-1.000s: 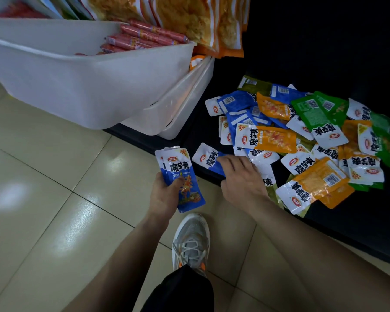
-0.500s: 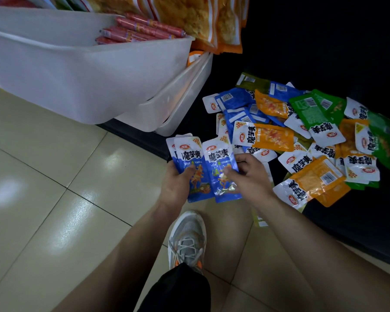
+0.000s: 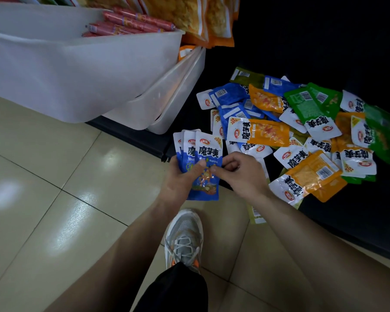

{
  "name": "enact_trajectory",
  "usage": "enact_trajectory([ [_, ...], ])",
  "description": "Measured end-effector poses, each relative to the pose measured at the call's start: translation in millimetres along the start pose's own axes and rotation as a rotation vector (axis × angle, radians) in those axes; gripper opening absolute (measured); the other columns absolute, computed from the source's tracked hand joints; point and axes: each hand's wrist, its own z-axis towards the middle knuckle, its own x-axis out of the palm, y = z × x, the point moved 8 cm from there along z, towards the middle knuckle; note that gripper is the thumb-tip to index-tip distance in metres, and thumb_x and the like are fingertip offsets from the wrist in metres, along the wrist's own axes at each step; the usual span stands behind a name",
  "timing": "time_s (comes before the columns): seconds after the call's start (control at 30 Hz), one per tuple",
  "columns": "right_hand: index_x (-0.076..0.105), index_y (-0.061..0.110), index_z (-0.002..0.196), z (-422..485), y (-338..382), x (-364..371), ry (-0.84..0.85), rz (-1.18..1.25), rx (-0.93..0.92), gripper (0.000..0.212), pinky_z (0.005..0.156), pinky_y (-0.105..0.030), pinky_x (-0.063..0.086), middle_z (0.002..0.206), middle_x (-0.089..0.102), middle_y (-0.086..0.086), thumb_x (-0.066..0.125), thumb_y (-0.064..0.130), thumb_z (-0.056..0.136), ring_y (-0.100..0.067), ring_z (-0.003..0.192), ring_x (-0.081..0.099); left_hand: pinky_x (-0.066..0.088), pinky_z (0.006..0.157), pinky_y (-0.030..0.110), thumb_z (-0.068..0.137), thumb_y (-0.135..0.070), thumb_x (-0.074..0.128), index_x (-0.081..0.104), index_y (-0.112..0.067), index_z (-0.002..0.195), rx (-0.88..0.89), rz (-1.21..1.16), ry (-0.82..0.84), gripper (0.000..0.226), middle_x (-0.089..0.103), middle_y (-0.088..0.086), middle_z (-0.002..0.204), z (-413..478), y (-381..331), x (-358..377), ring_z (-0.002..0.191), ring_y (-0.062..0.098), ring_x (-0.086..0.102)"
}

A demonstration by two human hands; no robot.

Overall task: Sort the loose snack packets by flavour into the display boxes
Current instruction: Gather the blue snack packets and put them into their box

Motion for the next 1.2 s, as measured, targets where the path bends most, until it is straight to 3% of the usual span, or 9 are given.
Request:
enact_trajectory([
  [0.13,0.067,0.034,0.085,5.7,8.1,4.0,0.085,-0.11,-0.076,0.014,0.064,-0.022,0.052,0.076,0.066,0.011,0.078,0.043,0.083,0.001,0.069,0.061,0.062,0.075,0.049,0.089,-0.016,0.075,0.056,-0.008,0.124,-0.015,0.039,0.01,0.04,0.074,0.012,0.109,1.7,6.7,2.0,0.091,0.03,0.075],
  [0.23,0.066,0.03,0.122,13.0,17.3,-16.2,-0.111,-0.468,-0.255,0.031,0.092,-0.039,0.051,0.123,0.059,0.006,0.06,0.044,0.095,-0.013,0.113,0.054,0.061,0.068,0.041,0.089,-0.02,0.074,0.059,-0.018,0.115,-0.039,0.028,-0.086,0.03,0.076,0.004,0.1,5.3,6.9,-9.3,0.083,0.023,0.076],
  [0.3,0.043,0.03,0.148,19.0,14.1,-29.7,-0.136,-0.747,-0.296,0.051,0.106,-0.047,0.039,0.151,0.039,0.001,0.048,0.045,0.099,-0.024,0.136,0.036,0.06,0.063,0.037,0.09,-0.02,0.073,0.059,-0.021,0.11,-0.049,0.02,-0.132,0.024,0.076,0.0,0.096,8.3,7.6,-19.3,0.078,0.02,0.076],
  [0.4,0.016,0.035,0.158,32.2,-12.2,-49.1,-0.035,-1.019,-0.187,0.062,0.114,-0.05,0.027,0.165,0.015,0.002,0.032,0.052,0.101,-0.026,0.148,0.019,0.06,0.061,0.035,0.091,-0.02,0.072,0.06,-0.024,0.105,-0.046,0.016,-0.166,0.019,0.076,-0.003,0.091,9.6,7.8,-28.2,0.076,0.018,0.076],
  [0.53,0.026,0.024,0.156,34.0,-21.7,-83.6,-0.185,-1.074,-0.061,0.062,0.109,-0.057,0.031,0.161,0.022,-0.008,0.04,0.046,0.1,-0.037,0.144,0.023,0.06,0.058,0.034,0.091,-0.02,0.072,0.059,-0.021,0.108,-0.054,0.025,-0.18,0.022,0.076,-0.003,0.091,8.5,11.6,-30.4,0.073,0.016,0.076],
  [0.6,0.04,0.016,0.15,31.5,-11.6,-79.9,-0.241,-1.073,-0.16,0.06,0.103,-0.057,0.036,0.154,0.033,-0.013,0.05,0.04,0.096,-0.041,0.136,0.032,0.061,0.061,0.036,0.091,-0.02,0.072,0.059,-0.019,0.112,-0.058,0.036,-0.177,0.025,0.076,0.001,0.096,8.3,12.9,-28.1,0.074,0.017,0.076],
  [0.77,0.04,0.015,0.15,41.5,-0.3,-34.4,-0.072,-0.997,-0.253,0.062,0.107,-0.05,0.036,0.154,0.039,-0.009,0.051,0.045,0.096,-0.034,0.136,0.039,0.059,0.052,0.028,0.092,-0.015,0.07,0.06,-0.024,0.099,-0.029,0.037,-0.134,0.015,0.075,-0.007,0.079,7.8,9.8,-19.6,0.065,0.011,0.074],
  [0.9,0.043,0.021,0.148,37.6,4.6,-3.8,-0.015,-1.017,-0.384,0.063,0.111,-0.05,0.031,0.154,0.041,-0.003,0.057,0.046,0.093,-0.03,0.137,0.041,0.061,0.057,0.033,0.091,-0.016,0.071,0.061,-0.022,0.102,-0.024,0.043,-0.157,0.016,0.075,-0.003,0.087,9.2,8.3,-23.1,0.07,0.015,0.075],
  [1.2,0.06,0.007,0.13,41.8,18.9,21.3,-0.023,-0.752,-0.446,0.051,0.1,-0.045,0.047,0.128,0.061,-0.013,0.076,0.026,0.086,-0.036,0.118,0.055,0.062,0.072,0.048,0.088,-0.018,0.075,0.061,-0.016,0.115,-0.067,0.005,-0.204,0.03,0.077,0.005,0.099,12.2,15.7,-38.6,0.081,0.023,0.077],
])
